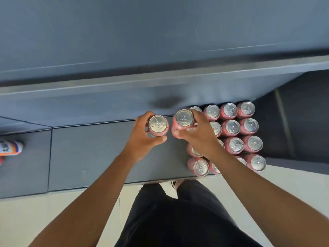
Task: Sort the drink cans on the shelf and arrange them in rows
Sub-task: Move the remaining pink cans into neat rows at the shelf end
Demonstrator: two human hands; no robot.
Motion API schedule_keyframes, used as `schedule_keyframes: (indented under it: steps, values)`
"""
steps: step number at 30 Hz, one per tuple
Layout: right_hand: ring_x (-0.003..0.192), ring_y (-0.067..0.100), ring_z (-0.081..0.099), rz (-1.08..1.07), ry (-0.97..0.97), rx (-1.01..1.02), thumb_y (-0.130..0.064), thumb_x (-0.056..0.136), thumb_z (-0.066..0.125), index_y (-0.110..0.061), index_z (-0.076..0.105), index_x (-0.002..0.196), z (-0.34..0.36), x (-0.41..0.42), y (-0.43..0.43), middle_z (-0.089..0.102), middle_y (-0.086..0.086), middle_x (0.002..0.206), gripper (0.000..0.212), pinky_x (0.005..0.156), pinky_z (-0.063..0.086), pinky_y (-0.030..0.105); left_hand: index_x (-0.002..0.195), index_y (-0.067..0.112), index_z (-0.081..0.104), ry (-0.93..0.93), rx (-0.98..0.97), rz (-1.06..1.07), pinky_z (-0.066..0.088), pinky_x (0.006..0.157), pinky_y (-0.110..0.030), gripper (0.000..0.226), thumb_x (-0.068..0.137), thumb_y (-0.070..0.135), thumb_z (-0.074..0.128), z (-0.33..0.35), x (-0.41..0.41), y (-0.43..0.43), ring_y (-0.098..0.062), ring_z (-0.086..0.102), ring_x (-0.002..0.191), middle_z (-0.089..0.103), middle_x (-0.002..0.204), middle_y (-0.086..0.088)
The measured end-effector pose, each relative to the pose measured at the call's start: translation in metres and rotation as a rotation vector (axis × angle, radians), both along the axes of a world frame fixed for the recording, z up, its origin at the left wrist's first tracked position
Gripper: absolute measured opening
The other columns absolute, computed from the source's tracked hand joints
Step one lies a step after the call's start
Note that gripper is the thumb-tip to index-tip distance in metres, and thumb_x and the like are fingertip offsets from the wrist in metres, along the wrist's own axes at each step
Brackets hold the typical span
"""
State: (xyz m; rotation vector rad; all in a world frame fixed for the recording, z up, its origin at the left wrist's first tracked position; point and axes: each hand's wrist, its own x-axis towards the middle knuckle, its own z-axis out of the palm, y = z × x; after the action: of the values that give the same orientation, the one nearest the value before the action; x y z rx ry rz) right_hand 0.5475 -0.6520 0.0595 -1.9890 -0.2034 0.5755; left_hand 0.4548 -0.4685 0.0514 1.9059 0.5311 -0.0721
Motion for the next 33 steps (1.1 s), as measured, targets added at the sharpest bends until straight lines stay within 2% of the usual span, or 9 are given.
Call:
schedule_keyframes:
  steps: [7,10,13,16,18,21,25,29,33]
  values:
    - [0.086,0.008,0.066,0.012,-0.086,-0.085,-0.021,0.067,0.083,-0.024,0.062,0.101,-0.037,0.022,0.013,0.067,-0.01,0.094,0.04,0.078,0.055,0.039,0.106,0.036,0.056,0.032,0.039,0.082,0.056,0.086,-0.049,0.057,0.059,0.033,0.087,-0.042,0.022,0.0,-0.013,0.061,0.103,0.063,0.111,0.011]
    - [0.091,0.013,0.063,0.059,-0.161,-0.175,-0.032,0.066,0.08,-0.025,0.059,0.102,-0.05,0.028,0.014,0.066,-0.01,0.096,0.042,0.08,0.053,0.041,0.105,0.035,0.055,0.033,0.038,0.095,0.056,0.087,-0.047,0.055,0.061,0.027,0.086,-0.055,0.028,-0.003,-0.013,0.061,0.102,0.065,0.107,0.012]
    - [0.106,0.024,0.053,0.115,-0.324,-0.373,-0.042,0.065,0.08,-0.021,0.058,0.107,-0.058,0.029,0.016,0.062,-0.006,0.104,0.052,0.093,0.041,0.039,0.109,0.033,0.054,0.043,-0.019,0.143,0.057,0.088,-0.035,0.055,0.066,0.017,0.085,-0.067,0.034,-0.006,-0.011,0.062,0.104,0.066,0.107,0.01]
    - [0.117,0.027,0.044,0.167,-0.384,-0.514,-0.049,0.069,0.079,-0.02,0.056,0.115,-0.066,0.032,0.018,0.057,-0.004,0.117,0.059,0.097,0.025,0.035,0.115,0.025,0.053,0.043,-0.054,0.191,0.052,0.084,-0.019,0.059,0.069,0.008,0.085,-0.078,0.037,-0.007,-0.006,0.063,0.102,0.068,0.107,0.007]
    - [0.12,0.028,0.042,0.207,-0.424,-0.605,-0.054,0.07,0.077,-0.02,0.055,0.119,-0.072,0.034,0.019,0.054,-0.001,0.122,0.064,0.099,0.021,0.035,0.113,0.03,0.052,0.033,-0.043,0.215,0.053,0.085,-0.022,0.06,0.068,0.009,0.086,-0.085,0.04,-0.009,-0.01,0.063,0.103,0.065,0.111,0.005]
    - [0.115,0.032,0.045,0.213,-0.524,-0.718,-0.056,0.07,0.079,-0.015,0.057,0.118,-0.081,0.032,0.022,0.055,0.005,0.12,0.067,0.098,0.023,0.039,0.102,0.044,0.046,0.017,-0.014,0.261,0.054,0.085,-0.028,0.064,0.066,0.013,0.088,-0.095,0.043,-0.013,-0.016,0.061,0.104,0.057,0.117,0.0]
    - [0.11,0.035,0.048,0.174,-0.626,-0.833,-0.052,0.066,0.084,-0.016,0.057,0.117,-0.092,0.025,0.026,0.054,0.007,0.119,0.068,0.096,0.026,0.042,0.1,0.043,0.042,0.011,-0.042,0.29,0.056,0.083,-0.029,0.065,0.066,0.012,0.089,-0.104,0.043,-0.015,-0.02,0.061,0.103,0.056,0.117,-0.006]
    - [0.111,0.035,0.05,0.191,-0.614,-0.866,-0.05,0.068,0.081,-0.017,0.056,0.119,-0.09,0.022,0.028,0.054,0.007,0.12,0.065,0.097,0.031,0.045,0.099,0.051,0.043,0.004,-0.041,0.256,0.055,0.092,-0.044,0.066,0.066,0.017,0.088,-0.107,0.04,-0.011,-0.019,0.06,0.106,0.056,0.116,-0.002]
    - [0.114,0.035,0.053,0.214,-0.608,-0.791,-0.044,0.074,0.075,-0.015,0.058,0.121,-0.075,0.02,0.021,0.057,0.008,0.125,0.057,0.098,0.037,0.047,0.121,0.036,0.047,0.023,0.029,0.169,0.051,0.095,-0.037,0.065,0.071,0.025,0.086,-0.091,0.033,-0.011,-0.012,0.057,0.111,0.054,0.122,0.007]
